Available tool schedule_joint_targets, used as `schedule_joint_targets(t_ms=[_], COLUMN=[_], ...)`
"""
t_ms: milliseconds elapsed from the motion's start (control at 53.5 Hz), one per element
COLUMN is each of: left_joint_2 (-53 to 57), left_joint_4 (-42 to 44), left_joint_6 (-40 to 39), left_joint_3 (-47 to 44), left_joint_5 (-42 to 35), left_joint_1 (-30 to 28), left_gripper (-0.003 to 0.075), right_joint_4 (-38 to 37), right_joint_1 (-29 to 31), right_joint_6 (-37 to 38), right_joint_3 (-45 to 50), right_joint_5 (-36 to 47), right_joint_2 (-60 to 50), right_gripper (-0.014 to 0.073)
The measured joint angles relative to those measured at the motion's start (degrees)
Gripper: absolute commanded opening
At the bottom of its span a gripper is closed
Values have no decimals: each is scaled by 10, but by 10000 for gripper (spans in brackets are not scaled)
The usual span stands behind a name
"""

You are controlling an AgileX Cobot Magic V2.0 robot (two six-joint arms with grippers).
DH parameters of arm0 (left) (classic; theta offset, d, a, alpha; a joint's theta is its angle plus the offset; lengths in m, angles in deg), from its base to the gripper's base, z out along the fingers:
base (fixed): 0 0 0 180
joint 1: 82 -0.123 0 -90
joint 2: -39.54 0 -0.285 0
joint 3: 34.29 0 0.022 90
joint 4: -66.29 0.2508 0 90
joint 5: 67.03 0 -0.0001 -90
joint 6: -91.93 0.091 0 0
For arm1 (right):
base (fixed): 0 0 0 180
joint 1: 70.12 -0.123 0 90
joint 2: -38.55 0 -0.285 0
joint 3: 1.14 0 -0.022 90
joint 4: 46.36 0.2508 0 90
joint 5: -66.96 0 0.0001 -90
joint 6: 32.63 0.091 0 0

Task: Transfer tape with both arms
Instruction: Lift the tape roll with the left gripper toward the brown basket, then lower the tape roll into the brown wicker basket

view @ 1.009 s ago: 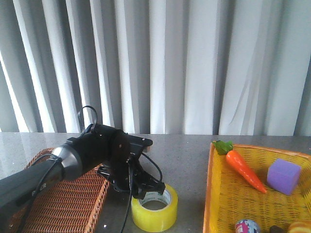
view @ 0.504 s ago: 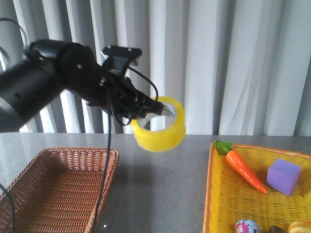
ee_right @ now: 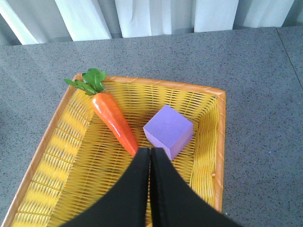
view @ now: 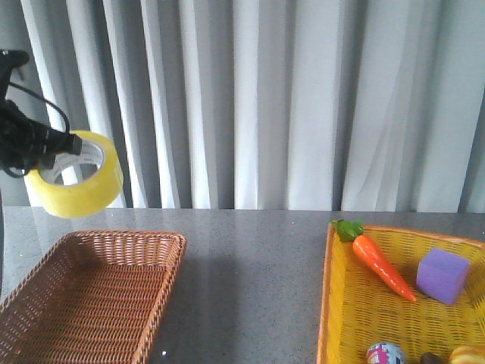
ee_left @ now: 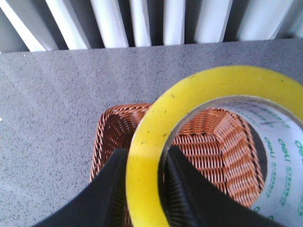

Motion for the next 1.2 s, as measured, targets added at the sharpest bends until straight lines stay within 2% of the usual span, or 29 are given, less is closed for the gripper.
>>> schedule_joint_targets(t_ms=[131, 243, 579, 747, 934, 1196], left_joint_2=[-24, -68, -168, -178, -182, -182], left_joint_4=[-7, -10, -9, -4, 0, 6], left_joint_6=[0, 0, -2, -2, -2, -5], left_joint_3=[-66, -95, -101, -101, -101, -101], left_joint_5=[-36, -33, 5, 4, 2, 2], left_joint_1=[-3, -3, -5, -5, -5, -5], left_gripper=[4, 4, 6, 46, 187, 517], right_joint_4=[0, 0, 0, 0, 0, 0], right_joint_1=[0, 0, 0, 0, 0, 0], right_joint_6=[0, 0, 0, 0, 0, 0], right_joint_3=[0, 0, 0, 0, 0, 0], right_joint_5=[0, 0, 0, 0, 0, 0], right_joint_2=[0, 0, 0, 0, 0, 0], right_gripper=[-9, -9, -9, -9, -9, -9])
